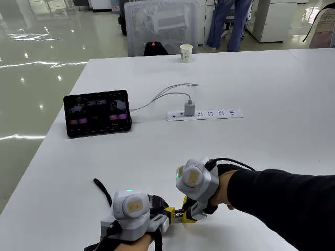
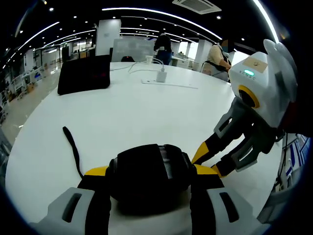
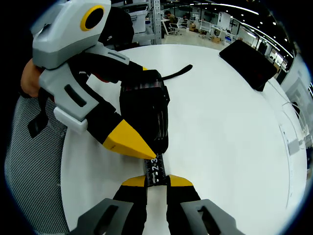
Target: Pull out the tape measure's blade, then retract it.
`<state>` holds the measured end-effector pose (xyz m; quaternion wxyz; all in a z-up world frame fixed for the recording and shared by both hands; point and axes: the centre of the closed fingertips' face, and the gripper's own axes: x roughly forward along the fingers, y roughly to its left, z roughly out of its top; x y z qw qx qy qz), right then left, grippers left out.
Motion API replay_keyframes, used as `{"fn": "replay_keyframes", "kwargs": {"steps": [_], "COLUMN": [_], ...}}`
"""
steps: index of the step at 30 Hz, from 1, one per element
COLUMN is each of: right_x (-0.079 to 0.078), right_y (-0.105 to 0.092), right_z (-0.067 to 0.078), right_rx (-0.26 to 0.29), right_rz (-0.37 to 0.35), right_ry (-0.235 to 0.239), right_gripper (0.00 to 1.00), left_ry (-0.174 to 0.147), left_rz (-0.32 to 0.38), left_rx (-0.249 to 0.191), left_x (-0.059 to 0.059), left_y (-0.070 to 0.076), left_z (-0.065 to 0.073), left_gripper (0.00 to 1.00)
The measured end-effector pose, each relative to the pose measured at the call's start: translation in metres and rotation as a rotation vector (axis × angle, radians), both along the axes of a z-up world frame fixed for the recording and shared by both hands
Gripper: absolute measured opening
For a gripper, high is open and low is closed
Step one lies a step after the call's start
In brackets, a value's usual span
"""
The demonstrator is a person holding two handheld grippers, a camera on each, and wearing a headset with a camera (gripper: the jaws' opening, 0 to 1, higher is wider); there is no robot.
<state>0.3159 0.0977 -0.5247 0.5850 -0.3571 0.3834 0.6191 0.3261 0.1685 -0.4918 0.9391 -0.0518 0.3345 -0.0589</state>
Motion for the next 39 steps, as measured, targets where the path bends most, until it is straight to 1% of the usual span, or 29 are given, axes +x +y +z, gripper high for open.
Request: {"fn": "replay_keyframes", "kwargs": {"steps": [9,27,35,39], "right_x": [-0.002,-0.004,-0.005,-0.005], "right_y": [0.009,0.019,0.02,0.021], "right_z": [0.0,0.0,0.0,0.0], "right_rx": [0.016,0.034,0.034,0.03], "right_rz": [0.011,0.014,0.004,0.023], "right_ry": [0.003,0.007,0.001,-0.015], "right_gripper": [0.11,0.11,0.12,0.12], "left_ry": [0.0,0.002,0.001,0.002], "left_rz": [-0.001,-0.01,-0.013,-0.012], "left_rx": [-0.002,-0.001,0.001,0.0], "left_x": [0.0,0.0,-0.001,0.0], "left_y": [0.0,-0.001,-0.001,0.0], "left_z": [0.0,-0.001,-0.001,-0.001], "left_gripper": [0.6,0.61,0.61,0.61]}}
